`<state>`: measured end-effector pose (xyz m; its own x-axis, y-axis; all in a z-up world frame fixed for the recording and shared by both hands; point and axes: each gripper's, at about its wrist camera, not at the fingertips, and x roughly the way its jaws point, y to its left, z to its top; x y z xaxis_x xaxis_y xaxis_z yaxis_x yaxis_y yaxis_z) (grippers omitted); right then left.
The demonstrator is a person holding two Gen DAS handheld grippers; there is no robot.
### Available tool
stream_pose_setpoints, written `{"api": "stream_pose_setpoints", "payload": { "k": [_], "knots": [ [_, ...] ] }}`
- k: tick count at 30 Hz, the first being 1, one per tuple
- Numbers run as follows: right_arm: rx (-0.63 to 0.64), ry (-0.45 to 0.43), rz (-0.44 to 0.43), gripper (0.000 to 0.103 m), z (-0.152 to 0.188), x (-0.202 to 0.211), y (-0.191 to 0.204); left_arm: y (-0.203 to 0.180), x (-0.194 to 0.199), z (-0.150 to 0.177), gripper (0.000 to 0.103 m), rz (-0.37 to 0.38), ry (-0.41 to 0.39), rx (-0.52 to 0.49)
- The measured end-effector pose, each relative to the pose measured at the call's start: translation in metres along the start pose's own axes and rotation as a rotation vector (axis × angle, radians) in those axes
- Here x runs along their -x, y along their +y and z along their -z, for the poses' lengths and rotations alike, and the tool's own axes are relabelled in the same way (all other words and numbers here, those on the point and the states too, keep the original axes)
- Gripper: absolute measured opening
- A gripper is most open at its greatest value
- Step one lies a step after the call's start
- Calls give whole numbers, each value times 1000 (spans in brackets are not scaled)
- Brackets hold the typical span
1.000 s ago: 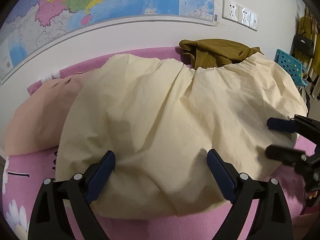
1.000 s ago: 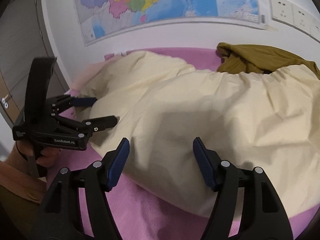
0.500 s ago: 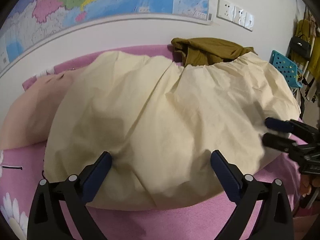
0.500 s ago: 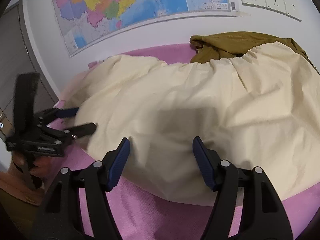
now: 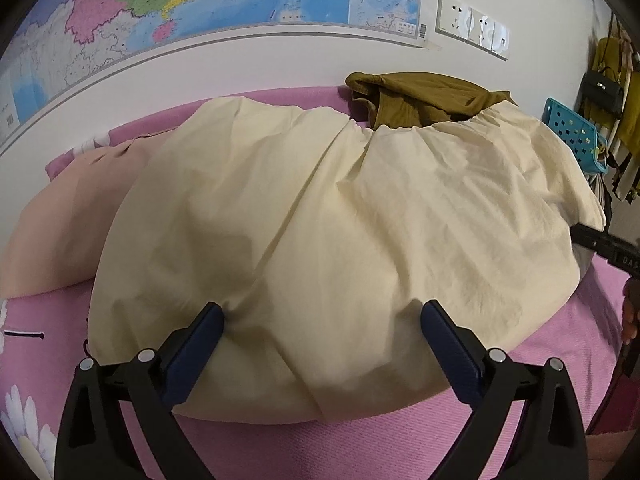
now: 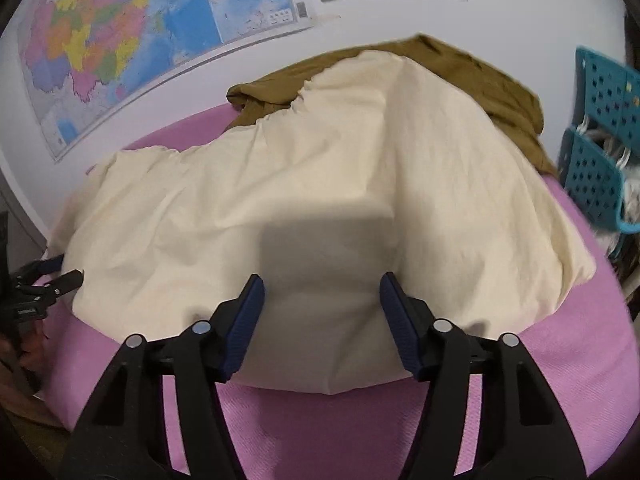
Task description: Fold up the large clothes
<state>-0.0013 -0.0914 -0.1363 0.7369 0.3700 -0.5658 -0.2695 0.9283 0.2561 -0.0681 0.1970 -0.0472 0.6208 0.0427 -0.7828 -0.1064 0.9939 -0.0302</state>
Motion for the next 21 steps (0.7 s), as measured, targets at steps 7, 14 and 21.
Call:
{"api": "stream_pose_setpoints", "payload": {
  "k": [7,14,21],
  "knots": [
    [-102,-129,79,60,1,48,-44,1,-1,0,96,-10,3,6],
    [-156,-44,113,58,5,23,-77,2,-2,1,96,-18,-2,11],
    [-161,-51,140,57,-2,28,-90,4,1,4,96,-25,-7,20]
  ]
}}
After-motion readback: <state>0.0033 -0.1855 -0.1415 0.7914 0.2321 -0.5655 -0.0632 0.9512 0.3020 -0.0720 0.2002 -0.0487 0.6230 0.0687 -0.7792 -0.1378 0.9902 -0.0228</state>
